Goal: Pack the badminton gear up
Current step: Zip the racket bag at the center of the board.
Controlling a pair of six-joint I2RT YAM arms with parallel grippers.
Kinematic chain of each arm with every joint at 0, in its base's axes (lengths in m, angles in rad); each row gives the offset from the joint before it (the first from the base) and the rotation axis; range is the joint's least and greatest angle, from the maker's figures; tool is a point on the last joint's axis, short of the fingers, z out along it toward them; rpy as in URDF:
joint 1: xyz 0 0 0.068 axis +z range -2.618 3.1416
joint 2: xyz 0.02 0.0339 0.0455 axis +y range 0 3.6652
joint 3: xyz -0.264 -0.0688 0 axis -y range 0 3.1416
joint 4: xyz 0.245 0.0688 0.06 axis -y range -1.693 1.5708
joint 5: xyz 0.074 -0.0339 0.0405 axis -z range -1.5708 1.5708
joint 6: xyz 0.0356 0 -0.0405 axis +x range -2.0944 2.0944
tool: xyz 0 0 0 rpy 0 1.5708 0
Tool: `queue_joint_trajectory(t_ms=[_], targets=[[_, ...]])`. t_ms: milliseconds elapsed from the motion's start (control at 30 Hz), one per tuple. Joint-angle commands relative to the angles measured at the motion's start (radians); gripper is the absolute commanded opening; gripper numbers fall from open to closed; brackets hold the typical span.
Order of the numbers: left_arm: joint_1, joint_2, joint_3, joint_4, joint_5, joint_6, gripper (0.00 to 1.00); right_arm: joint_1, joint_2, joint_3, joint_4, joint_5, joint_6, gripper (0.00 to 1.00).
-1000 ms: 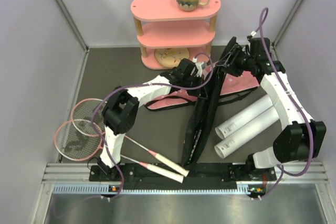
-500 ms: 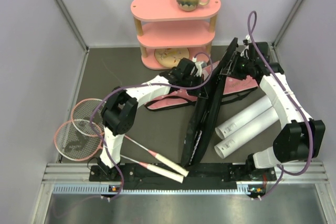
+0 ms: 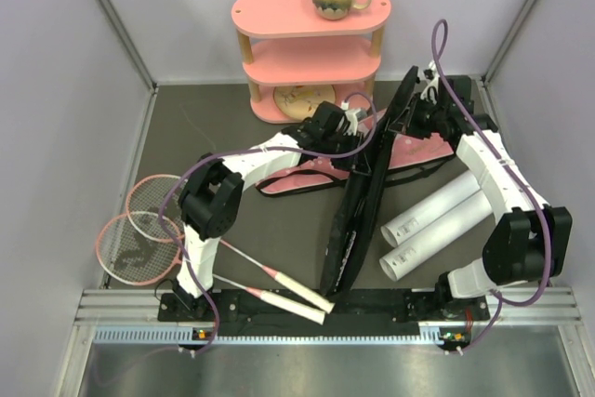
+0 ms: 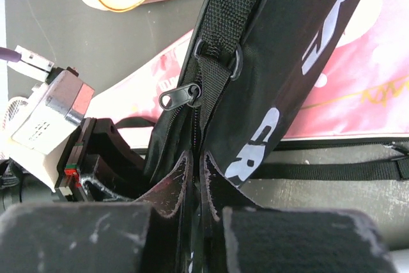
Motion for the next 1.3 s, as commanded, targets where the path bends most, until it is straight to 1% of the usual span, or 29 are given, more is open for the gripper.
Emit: queue_joint_trajectory(t_ms=[0,33,100,133,167,200,233,267,300,333,367,400,500,600,700,733,800,833,933,967,1033,1100,1200,1267], targets=[[0.001,-0.068,0.068,0.024,0.077,0.04,0.33,0.009,0.002,-0.007,0.059,-0.023,-0.018,0.0],[0.001,-0.063,0.075,0.023,0.083,0.047,0.36,0.009,0.001,-0.01,0.064,-0.028,-0.018,0.0],[0.006,-0.061,0.107,0.011,0.083,0.069,0.48,0.011,-0.005,-0.024,0.078,-0.04,-0.015,0.0],[0.013,-0.061,0.115,0.011,0.074,0.072,0.55,0.008,-0.012,-0.028,0.093,-0.048,-0.015,0.0],[0.017,-0.063,0.121,0.029,0.069,0.079,0.57,0.008,-0.015,-0.033,0.099,-0.057,-0.012,0.0],[0.02,-0.063,0.132,0.043,0.062,0.081,0.57,0.008,-0.018,-0.042,0.104,-0.068,-0.008,0.0],[0.027,-0.063,0.134,0.069,0.051,0.078,0.55,0.008,-0.021,-0.047,0.108,-0.073,-0.007,0.0],[0.032,-0.06,0.134,0.101,0.052,0.066,0.43,0.005,-0.019,-0.05,0.114,-0.08,-0.004,0.0],[0.041,-0.055,0.137,0.174,0.058,0.054,0.39,0.003,-0.021,-0.056,0.116,-0.091,-0.002,0.0],[0.047,-0.042,0.143,0.202,0.065,0.037,0.37,0.002,-0.021,-0.059,0.116,-0.092,-0.001,0.0],[0.055,-0.032,0.161,0.231,0.084,-0.004,0.37,0.002,-0.025,-0.062,0.121,-0.096,0.002,0.0],[0.069,-0.02,0.175,0.256,0.088,-0.026,0.39,0.0,-0.028,-0.065,0.121,-0.096,0.001,0.0],[0.09,0.018,0.215,0.343,0.114,-0.123,0.54,-0.001,-0.036,-0.068,0.125,-0.097,0.002,0.0],[0.093,0.031,0.233,0.383,0.103,-0.169,0.56,-0.005,-0.045,-0.068,0.127,-0.1,0.005,0.0],[0.093,0.038,0.252,0.426,0.094,-0.198,0.46,-0.008,-0.051,-0.064,0.127,-0.106,0.011,0.0],[0.093,0.049,0.261,0.439,0.088,-0.21,0.37,-0.006,-0.053,-0.062,0.128,-0.105,0.012,0.0],[0.093,0.076,0.299,0.439,0.088,-0.227,0.3,-0.008,-0.053,-0.061,0.128,-0.108,0.013,0.0],[0.093,0.087,0.313,0.433,0.088,-0.238,0.3,-0.009,-0.051,-0.059,0.127,-0.109,0.015,0.0],[0.092,0.113,0.368,0.361,0.051,-0.223,0.31,-0.008,-0.051,-0.057,0.13,-0.114,0.018,0.0],[0.09,0.112,0.375,0.345,0.037,-0.22,0.33,-0.008,-0.053,-0.057,0.128,-0.115,0.018,0.0],[0.089,0.118,0.382,0.33,0.019,-0.21,0.34,-0.009,-0.05,-0.057,0.13,-0.116,0.016,0.0],[0.089,0.124,0.41,0.272,-0.021,-0.204,0.38,-0.008,-0.048,-0.057,0.13,-0.117,0.019,0.0],[0.087,0.138,0.433,0.215,-0.046,-0.201,0.4,-0.008,-0.047,-0.054,0.131,-0.119,0.019,0.0],[0.086,0.141,0.436,0.21,-0.044,-0.203,0.4,-0.008,-0.047,-0.053,0.13,-0.12,0.019,0.0]])
